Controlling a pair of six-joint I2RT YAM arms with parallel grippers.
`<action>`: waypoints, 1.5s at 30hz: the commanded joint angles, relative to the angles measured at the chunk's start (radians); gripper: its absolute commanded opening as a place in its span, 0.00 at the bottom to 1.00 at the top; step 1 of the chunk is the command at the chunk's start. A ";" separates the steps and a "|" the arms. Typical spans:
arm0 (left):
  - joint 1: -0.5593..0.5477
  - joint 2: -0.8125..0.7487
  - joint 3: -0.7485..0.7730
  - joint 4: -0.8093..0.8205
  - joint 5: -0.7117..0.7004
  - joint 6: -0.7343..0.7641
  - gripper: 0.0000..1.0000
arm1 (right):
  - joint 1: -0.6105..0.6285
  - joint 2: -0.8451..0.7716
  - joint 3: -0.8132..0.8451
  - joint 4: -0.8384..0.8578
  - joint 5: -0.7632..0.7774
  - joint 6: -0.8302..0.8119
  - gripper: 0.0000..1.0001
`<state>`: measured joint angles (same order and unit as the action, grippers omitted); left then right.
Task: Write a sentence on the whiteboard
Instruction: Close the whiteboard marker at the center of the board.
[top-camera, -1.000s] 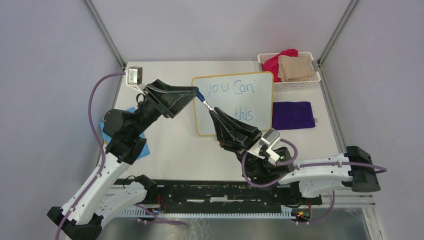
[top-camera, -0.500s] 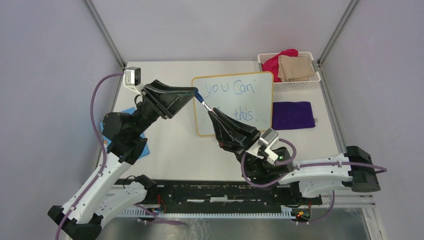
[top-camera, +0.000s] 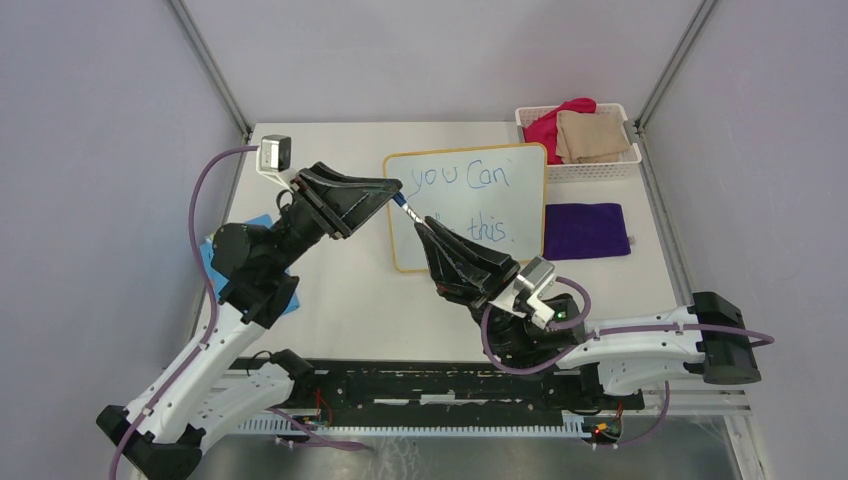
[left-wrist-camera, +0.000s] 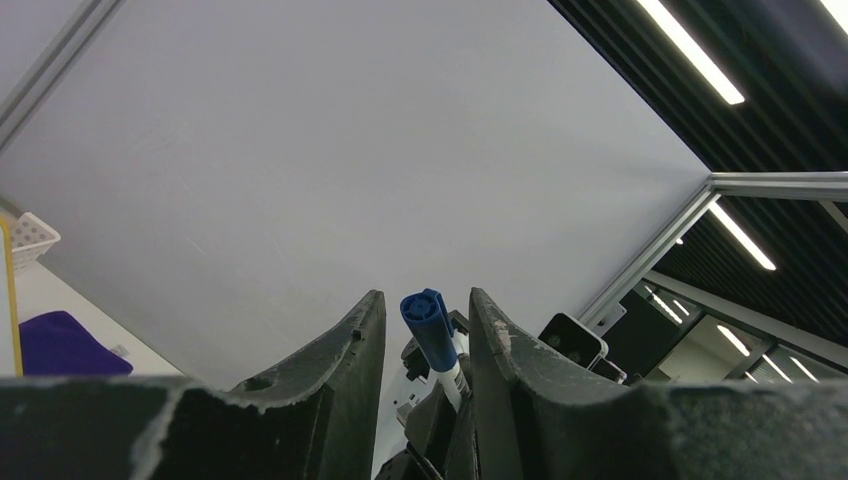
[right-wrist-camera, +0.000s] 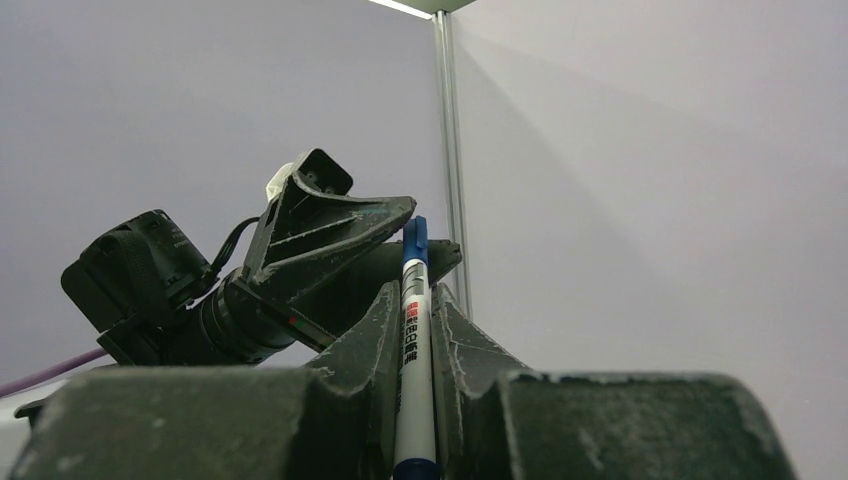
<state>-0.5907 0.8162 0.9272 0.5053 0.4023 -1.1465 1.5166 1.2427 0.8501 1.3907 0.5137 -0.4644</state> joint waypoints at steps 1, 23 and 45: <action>-0.010 0.006 0.016 0.049 0.024 -0.030 0.42 | 0.002 0.001 0.022 0.012 -0.002 0.010 0.00; -0.018 -0.006 -0.004 0.048 -0.016 -0.042 0.33 | 0.002 -0.006 0.009 0.003 0.005 0.002 0.00; -0.113 0.011 -0.019 0.014 -0.009 -0.023 0.02 | -0.015 0.047 0.054 0.015 0.032 -0.026 0.00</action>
<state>-0.6468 0.8223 0.9092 0.5194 0.3435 -1.1992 1.5154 1.2655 0.8513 1.4193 0.5316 -0.4805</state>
